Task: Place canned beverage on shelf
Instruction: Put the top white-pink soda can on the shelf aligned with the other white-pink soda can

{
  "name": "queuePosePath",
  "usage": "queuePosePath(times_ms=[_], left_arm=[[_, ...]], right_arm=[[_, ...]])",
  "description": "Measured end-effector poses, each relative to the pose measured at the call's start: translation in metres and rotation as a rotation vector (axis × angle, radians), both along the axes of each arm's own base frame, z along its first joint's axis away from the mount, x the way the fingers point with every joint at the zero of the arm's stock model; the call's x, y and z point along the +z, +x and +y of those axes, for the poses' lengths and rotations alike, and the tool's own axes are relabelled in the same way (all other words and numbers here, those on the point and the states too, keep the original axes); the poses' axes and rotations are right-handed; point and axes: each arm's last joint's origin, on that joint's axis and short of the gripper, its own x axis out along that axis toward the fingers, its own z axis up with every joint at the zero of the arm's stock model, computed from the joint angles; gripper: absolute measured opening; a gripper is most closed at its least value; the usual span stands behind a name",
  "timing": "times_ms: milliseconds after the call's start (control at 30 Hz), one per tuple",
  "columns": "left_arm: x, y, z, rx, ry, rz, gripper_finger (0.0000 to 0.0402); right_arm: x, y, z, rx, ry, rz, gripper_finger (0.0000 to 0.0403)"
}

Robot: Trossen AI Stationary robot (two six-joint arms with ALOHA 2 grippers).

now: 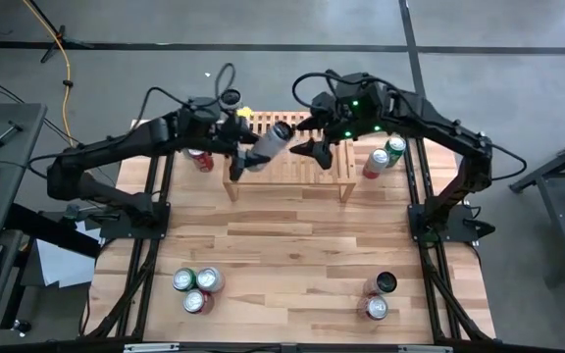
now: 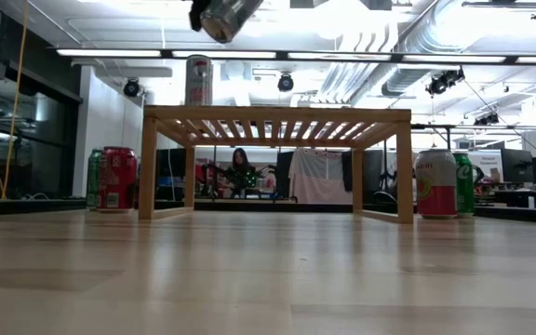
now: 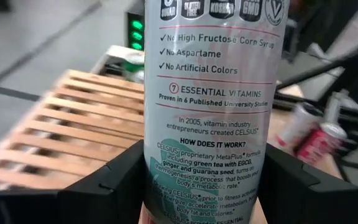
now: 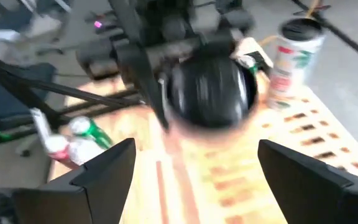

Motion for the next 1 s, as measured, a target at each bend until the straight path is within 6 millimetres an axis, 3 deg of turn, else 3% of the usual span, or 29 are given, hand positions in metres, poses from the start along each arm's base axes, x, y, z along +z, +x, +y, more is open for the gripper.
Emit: queuePosePath(times_ms=[233, 467, 600, 800, 1000], left_arm=[[0.008, -0.030, -0.008, 0.071, 0.049, -0.180, 0.0223], [-0.036, -0.049, -0.016, 0.096, -0.121, -0.484, 0.0223], [-0.050, -0.054, -0.021, 0.092, -0.169, -0.599, 0.0223], [-0.055, -0.052, -0.022, 0.089, -0.181, -0.598, 0.0223], [-0.059, -0.045, -0.022, 0.051, -0.190, -0.576, 0.0223]], right_arm=[[-0.001, -0.016, -0.003, -0.064, -0.048, 0.083, 0.0325], [-0.033, 0.004, -0.004, -0.038, -0.044, 0.103, 0.0325], [-0.052, 0.029, -0.010, 0.026, 0.018, -0.089, 0.0326], [-0.055, 0.048, -0.017, 0.060, 0.114, -0.495, 0.0326], [-0.056, 0.051, -0.013, 0.071, 0.122, -0.538, 0.0326]])
